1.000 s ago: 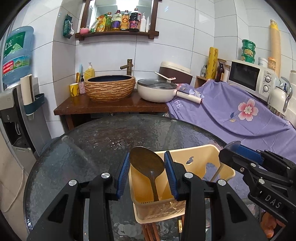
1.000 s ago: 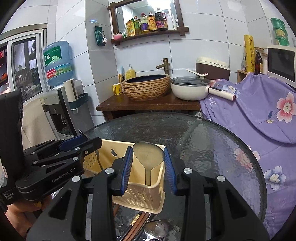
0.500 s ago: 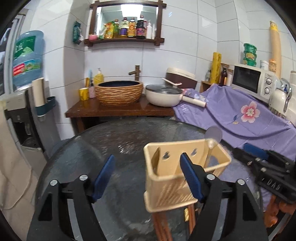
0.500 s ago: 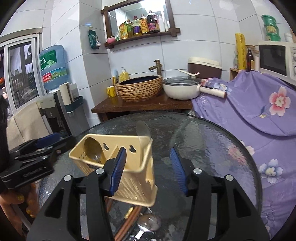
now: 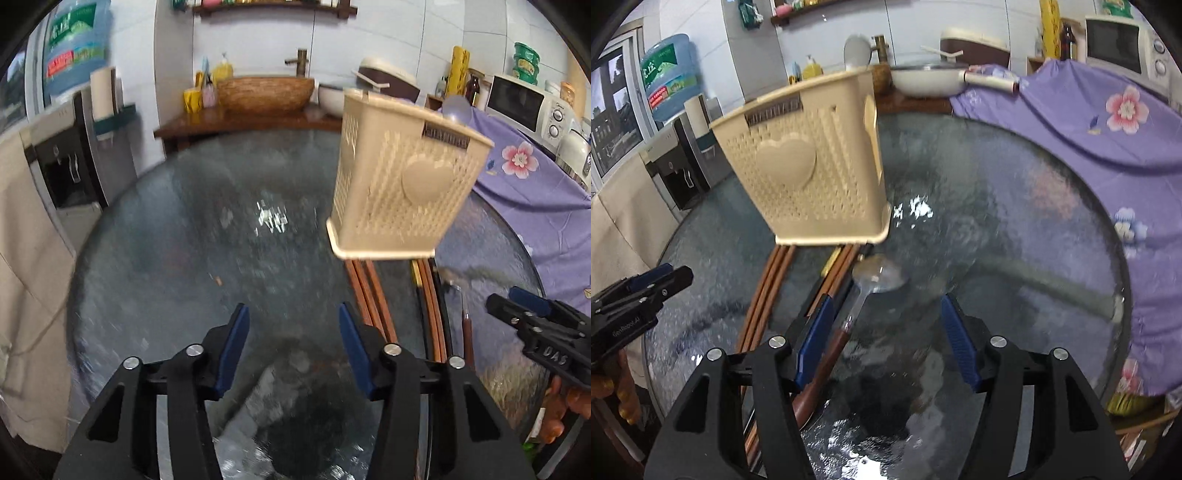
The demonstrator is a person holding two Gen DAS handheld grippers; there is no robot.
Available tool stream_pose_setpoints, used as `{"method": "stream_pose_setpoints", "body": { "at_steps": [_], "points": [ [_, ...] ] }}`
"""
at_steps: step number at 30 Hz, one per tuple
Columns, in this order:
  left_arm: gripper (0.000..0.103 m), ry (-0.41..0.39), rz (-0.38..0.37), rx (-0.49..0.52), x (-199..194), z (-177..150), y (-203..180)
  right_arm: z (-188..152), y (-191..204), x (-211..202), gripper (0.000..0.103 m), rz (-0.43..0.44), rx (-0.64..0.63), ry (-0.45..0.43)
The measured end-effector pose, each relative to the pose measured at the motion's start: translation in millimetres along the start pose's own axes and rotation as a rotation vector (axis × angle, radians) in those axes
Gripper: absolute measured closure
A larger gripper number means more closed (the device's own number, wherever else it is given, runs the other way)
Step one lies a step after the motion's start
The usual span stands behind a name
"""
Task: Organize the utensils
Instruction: 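Open both tools and pull them back from the holder, then move the left tool to a brown chopstick while the right tool approaches the wooden-handled spoon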
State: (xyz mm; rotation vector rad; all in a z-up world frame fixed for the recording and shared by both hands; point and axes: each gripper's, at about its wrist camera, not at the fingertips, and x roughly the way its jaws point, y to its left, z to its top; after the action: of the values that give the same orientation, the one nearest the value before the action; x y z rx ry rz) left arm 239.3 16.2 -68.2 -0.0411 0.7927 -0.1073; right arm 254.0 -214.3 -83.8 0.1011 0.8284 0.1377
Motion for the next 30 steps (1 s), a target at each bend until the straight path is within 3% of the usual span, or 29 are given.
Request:
{"method": "stream_pose_setpoints", "body": {
  "at_steps": [10, 19, 23, 25, 27, 30],
  "points": [
    [0.058, 0.035, -0.028, 0.007, 9, -11, -7, 12, 5, 35, 0.042, -0.070, 0.025, 0.060],
    [0.058, 0.047, -0.034, 0.010, 13, -8, -6, 26, 8, 56, 0.046, -0.081, 0.036, 0.104],
    [0.058, 0.070, -0.076, -0.003, 19, -8, -7, 38, 5, 64, 0.047, -0.069, 0.041, 0.115],
    [0.058, 0.076, -0.089, -0.006, 22, -6, -8, 44, 4, 68, 0.047, -0.064, 0.030, 0.121],
    [0.058, 0.079, -0.089, 0.007, 25, -2, -12, 50, 4, 73, 0.055, -0.056, 0.013, 0.128],
    [0.058, 0.090, -0.094, 0.025, 30, 0, -18, 51, 6, 76, 0.055, -0.067, -0.041, 0.135]
  ]
}}
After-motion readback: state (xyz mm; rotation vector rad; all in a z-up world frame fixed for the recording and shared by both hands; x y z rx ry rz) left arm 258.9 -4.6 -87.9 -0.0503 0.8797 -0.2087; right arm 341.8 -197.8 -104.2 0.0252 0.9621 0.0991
